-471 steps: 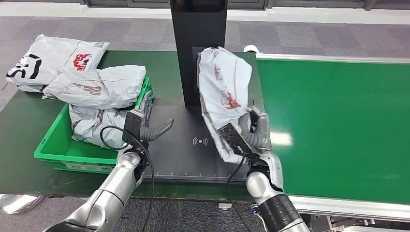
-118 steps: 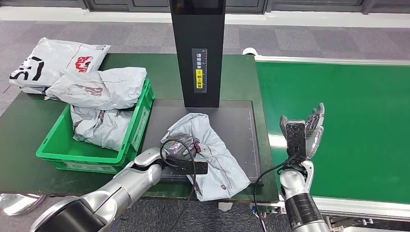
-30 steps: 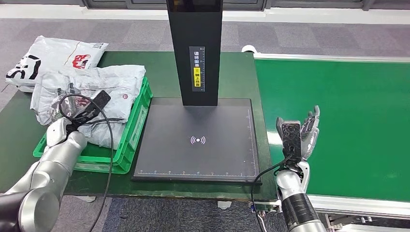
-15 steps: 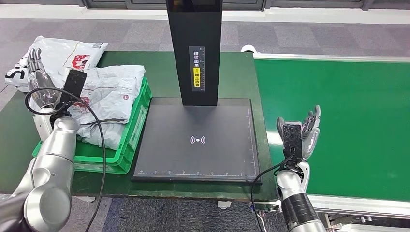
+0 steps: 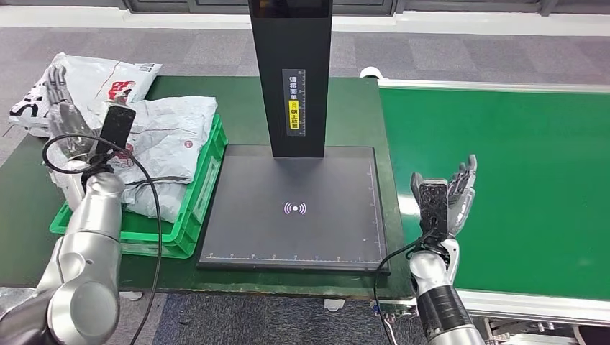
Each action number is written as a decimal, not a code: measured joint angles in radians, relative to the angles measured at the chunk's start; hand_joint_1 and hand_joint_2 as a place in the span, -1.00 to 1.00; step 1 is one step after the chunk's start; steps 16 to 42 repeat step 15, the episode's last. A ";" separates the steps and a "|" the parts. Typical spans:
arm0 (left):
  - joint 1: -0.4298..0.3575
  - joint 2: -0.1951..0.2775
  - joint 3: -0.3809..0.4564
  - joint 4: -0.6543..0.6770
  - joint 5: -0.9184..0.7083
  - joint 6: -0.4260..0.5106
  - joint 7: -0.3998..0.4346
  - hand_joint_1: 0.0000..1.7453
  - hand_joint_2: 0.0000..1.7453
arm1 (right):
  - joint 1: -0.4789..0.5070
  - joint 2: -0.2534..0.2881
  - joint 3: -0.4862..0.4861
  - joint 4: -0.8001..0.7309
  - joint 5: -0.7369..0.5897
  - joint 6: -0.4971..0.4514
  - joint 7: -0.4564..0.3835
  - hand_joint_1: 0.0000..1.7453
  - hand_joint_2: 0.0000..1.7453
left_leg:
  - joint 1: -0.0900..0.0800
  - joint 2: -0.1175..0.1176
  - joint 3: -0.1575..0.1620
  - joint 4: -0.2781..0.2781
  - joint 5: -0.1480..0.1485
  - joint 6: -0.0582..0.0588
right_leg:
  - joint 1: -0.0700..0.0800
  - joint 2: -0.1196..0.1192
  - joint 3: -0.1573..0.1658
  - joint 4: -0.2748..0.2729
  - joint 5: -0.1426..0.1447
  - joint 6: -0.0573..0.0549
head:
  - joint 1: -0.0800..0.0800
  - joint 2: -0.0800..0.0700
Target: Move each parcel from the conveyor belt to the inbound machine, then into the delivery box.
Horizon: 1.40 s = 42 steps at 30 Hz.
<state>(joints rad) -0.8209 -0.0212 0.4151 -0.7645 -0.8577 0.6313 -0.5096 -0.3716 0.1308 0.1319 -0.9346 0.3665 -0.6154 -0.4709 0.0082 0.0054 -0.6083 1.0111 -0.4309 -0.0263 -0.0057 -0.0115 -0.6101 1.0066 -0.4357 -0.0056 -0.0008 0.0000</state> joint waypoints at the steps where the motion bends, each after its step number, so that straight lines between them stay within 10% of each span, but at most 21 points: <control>1: 0.006 -0.017 -0.019 0.006 0.044 -0.026 -0.014 -1.00 1.00 | -0.008 0.003 0.003 0.003 -0.001 -0.003 -0.004 -1.00 -1.00 | 0.000 0.000 0.000 0.000 0.000 0.000 | 0.000 0.000 0.000 0.000 0.000 0.000 | 0.000 0.000; 9: 0.095 -0.165 -0.340 0.021 0.452 -0.335 -0.071 -1.00 1.00 | -0.071 0.036 0.043 0.033 -0.061 0.016 -0.055 -1.00 -1.00 | -0.003 -0.002 -0.001 0.001 0.000 0.002 | -0.003 -0.002 0.000 0.000 0.001 0.002 | 0.000 0.000; 14: 0.126 -0.250 -0.477 0.049 0.593 -0.344 -0.156 -1.00 1.00 | -0.084 0.066 0.083 0.045 -0.112 0.035 -0.101 -1.00 -1.00 | -0.003 -0.002 -0.002 0.001 0.000 0.002 | -0.003 -0.002 0.000 0.000 0.001 0.002 | 0.000 0.000; 42: 0.128 -0.258 -0.488 0.052 0.602 -0.336 -0.167 -1.00 1.00 | -0.084 0.070 0.087 0.047 -0.118 0.036 -0.107 -1.00 -1.00 | -0.003 -0.002 -0.002 0.001 0.000 0.002 | -0.003 -0.002 -0.001 0.000 0.001 0.002 | 0.000 0.000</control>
